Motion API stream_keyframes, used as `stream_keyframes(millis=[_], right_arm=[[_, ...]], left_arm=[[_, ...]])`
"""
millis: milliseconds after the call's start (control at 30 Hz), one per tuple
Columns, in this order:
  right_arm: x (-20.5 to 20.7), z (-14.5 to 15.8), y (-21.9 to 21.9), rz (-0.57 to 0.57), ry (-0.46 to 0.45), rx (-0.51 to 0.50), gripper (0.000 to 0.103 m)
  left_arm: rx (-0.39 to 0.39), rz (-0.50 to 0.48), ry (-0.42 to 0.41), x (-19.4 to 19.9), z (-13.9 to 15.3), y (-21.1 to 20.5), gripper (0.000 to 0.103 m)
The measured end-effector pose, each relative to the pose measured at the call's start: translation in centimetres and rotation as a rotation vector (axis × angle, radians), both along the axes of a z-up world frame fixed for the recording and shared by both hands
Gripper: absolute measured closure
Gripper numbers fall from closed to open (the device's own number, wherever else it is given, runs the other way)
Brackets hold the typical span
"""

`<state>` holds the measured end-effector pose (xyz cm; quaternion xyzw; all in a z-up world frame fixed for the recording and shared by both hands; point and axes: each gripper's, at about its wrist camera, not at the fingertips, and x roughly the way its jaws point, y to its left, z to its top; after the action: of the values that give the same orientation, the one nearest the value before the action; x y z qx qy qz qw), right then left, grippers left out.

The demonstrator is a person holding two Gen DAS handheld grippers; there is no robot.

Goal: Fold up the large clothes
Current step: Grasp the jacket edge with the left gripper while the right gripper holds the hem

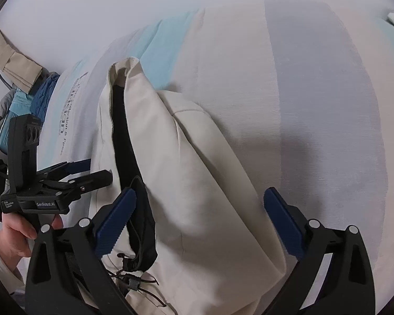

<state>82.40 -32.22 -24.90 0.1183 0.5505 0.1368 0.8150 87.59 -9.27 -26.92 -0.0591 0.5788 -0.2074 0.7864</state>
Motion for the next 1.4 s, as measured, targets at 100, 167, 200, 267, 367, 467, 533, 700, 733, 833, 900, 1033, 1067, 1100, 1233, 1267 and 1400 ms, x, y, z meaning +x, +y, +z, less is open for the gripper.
stream_keyframes(millis=[100, 167, 200, 267, 367, 467, 533, 700, 733, 833, 900, 1033, 1067, 1100, 1233, 1267, 1400], right_arm=[[0.2, -0.2, 0.0, 0.0, -0.002, 0.004, 0.013], [0.3, -0.3, -0.2, -0.003, 0.002, 0.008, 0.021], [0.3, -0.3, -0.3, -0.004, 0.004, 0.003, 0.026], [0.3, -0.3, -0.4, 0.003, 0.003, -0.007, 0.037], [0.1, -0.1, -0.7, 0.017, -0.003, -0.013, 0.057], [-0.3, 0.2, -1.2, 0.007, -0.011, -0.006, 0.067], [-0.7, 0.7, -1.0, 0.009, -0.021, -0.017, 0.078], [-3.3, 3.4, 0.0, -0.003, -0.12, -0.091, 0.086], [-3.8, 3.8, 0.2, -0.001, -0.141, -0.103, 0.087], [-5.4, 5.5, 0.5, -0.006, -0.194, -0.117, 0.088], [-6.4, 6.3, 0.7, -0.008, -0.213, -0.123, 0.089], [-9.0, 8.0, 1.0, -0.005, -0.256, -0.138, 0.089], [-9.4, 8.4, 1.3, 0.0, -0.266, -0.142, 0.089], [-10.2, 8.9, 1.4, 0.0, -0.285, -0.144, 0.09], [-14.6, 10.6, 1.7, -0.006, -0.345, -0.153, 0.09], [-15.7, 10.8, 1.9, -0.007, -0.354, -0.154, 0.09], [-19.5, 11.0, 1.8, -0.03, -0.371, -0.155, 0.09]], left_arm=[[-0.027, 0.024, 0.017, 0.4, -0.5, 0.3, 0.006], [-0.042, 0.025, 0.009, 0.5, -0.4, 0.2, 0.011], [-0.049, 0.023, 0.007, 0.5, -0.3, 0.1, 0.018], [-0.068, 0.017, 0.001, 0.6, 0.0, -0.1, 0.031], [-0.057, -0.008, -0.034, 0.5, 0.8, -0.6, 0.055], [-0.063, -0.017, -0.081, 0.3, 2.0, -1.2, 0.084], [-0.091, -0.018, -0.116, 0.0, 3.2, -0.9, 0.093], [-0.147, -0.012, -0.205, -2.1, 5.7, -0.5, 0.099], [-0.158, -0.014, -0.219, -2.7, 6.2, -0.4, 0.1], [-0.175, -0.02, -0.26, -4.3, 7.8, 0.0, 0.1], [-0.146, -0.035, -0.283, -5.3, 8.4, 0.0, 0.1], [-0.094, -0.079, -0.34, -8.0, 9.8, -0.5, 0.1], [-0.088, -0.091, -0.361, -9.1, 10.4, -0.5, 0.1], [-0.086, -0.101, -0.377, -10.0, 10.8, -0.5, 0.1], [-0.044, -0.137, -0.462, -14.9, 12.7, 0.4, 0.1], [-0.05, -0.141, -0.467, -15.8, 12.9, 0.4, 0.1], [-0.043, -0.155, -0.544, -21.7, 14.1, 1.9, 0.1]])
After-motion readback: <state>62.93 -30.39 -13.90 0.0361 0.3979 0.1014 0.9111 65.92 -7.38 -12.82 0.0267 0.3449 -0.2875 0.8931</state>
